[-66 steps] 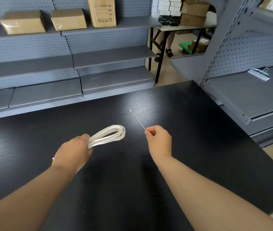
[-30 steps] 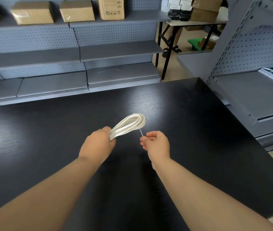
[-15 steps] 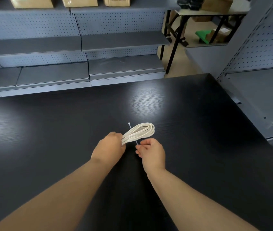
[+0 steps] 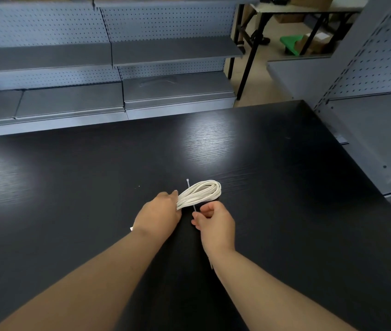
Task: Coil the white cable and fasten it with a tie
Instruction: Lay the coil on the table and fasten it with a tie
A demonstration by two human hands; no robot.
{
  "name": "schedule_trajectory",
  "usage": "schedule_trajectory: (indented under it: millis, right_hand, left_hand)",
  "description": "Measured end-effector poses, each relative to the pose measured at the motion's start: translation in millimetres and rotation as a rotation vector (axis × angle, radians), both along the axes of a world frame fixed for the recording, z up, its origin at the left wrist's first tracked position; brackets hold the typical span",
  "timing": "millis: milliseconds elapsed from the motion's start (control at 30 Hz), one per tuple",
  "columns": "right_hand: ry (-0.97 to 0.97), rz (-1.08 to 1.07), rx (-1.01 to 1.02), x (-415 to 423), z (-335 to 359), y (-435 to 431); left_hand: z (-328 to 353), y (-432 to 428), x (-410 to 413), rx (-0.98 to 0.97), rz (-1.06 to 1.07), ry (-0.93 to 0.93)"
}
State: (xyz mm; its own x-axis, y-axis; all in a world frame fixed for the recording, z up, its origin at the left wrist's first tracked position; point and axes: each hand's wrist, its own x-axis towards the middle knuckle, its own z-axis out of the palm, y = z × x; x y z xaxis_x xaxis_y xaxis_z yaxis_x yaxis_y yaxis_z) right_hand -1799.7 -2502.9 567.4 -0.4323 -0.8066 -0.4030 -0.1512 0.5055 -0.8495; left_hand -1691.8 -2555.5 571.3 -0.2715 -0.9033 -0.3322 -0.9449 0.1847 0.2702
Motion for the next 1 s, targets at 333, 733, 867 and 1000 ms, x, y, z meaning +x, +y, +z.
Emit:
schedule_trajectory:
  millis: [333,733,867,1000]
  right_hand:
    - [-0.175,-0.073,-0.043,-3,6,3]
    - [-0.526,0.028,-0.097,-11,15,11]
    - [-0.281,0.219,-0.116,-17,14,8]
    - [0.07,0.363,-0.231,-23,11,7]
  left_hand:
    - [0,1,-1,-0.007,-0.02,-0.04]
    - [1,3,-2,-0.013,-0.019,-0.064]
    - [1,3,-1,-0.025,-0.029,-0.068]
    - [0,3,-1,-0.024,-0.03,-0.068]
